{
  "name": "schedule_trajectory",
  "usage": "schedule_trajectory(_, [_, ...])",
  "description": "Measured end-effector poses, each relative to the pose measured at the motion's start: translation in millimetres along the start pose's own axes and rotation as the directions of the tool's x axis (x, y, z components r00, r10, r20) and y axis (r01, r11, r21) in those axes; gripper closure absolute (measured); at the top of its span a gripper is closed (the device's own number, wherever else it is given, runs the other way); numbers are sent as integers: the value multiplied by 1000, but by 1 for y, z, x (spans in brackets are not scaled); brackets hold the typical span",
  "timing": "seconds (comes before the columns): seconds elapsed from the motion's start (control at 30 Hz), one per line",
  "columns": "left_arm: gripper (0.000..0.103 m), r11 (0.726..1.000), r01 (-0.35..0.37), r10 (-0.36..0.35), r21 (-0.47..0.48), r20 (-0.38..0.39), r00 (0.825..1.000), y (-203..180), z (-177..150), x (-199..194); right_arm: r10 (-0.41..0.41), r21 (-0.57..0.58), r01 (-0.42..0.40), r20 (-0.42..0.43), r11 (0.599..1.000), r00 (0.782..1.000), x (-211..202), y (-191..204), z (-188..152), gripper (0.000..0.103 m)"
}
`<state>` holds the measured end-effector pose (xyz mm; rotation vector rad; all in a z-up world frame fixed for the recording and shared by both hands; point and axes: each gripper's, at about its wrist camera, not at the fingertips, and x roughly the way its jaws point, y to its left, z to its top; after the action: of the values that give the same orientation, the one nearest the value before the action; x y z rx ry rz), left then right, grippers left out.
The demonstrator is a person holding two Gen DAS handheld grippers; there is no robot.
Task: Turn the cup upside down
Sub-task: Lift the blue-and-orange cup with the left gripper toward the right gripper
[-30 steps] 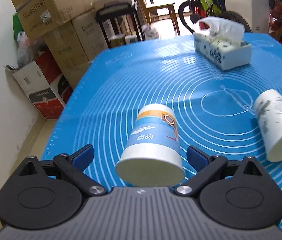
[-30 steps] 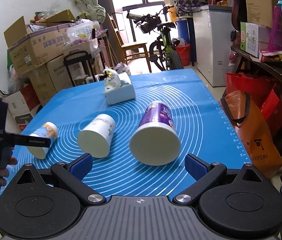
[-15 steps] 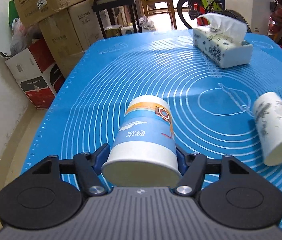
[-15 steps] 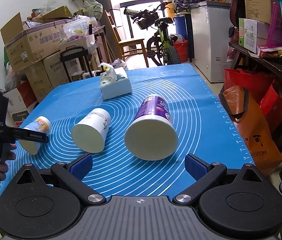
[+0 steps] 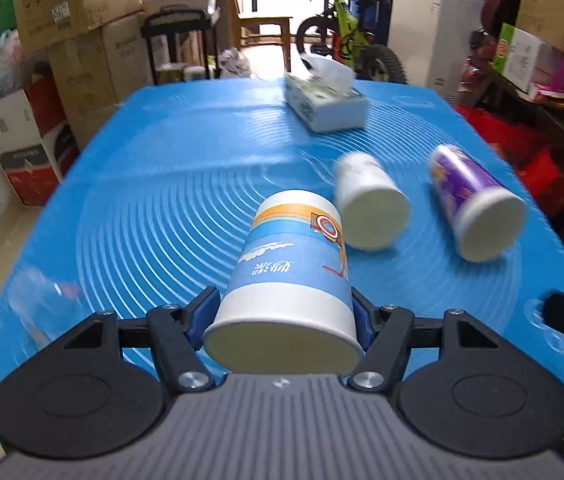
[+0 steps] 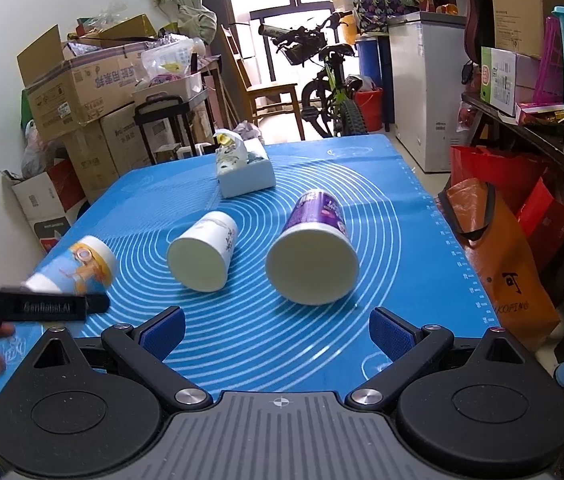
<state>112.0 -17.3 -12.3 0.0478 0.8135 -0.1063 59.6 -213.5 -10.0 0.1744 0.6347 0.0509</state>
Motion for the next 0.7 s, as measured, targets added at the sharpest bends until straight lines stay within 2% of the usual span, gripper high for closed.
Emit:
schedule_trajectory(0.2, [35,1000,17,-18,-24,-48,999,-18,-18,14,-7,7,7,-26,1000,1000,-3,-6,-9,5])
schedule_trajectory(0.6, [33,1000,-10,10,-7,-64,998,-25,-34,18,-19,11,19,-67,1000,998,6,-13,-19,5])
schedule_trajectory(0.7, [24,1000,-11,11,-6,-56,998,-24,-34,17,-18,8,18,-72,1000,997,8,-12,-20,6])
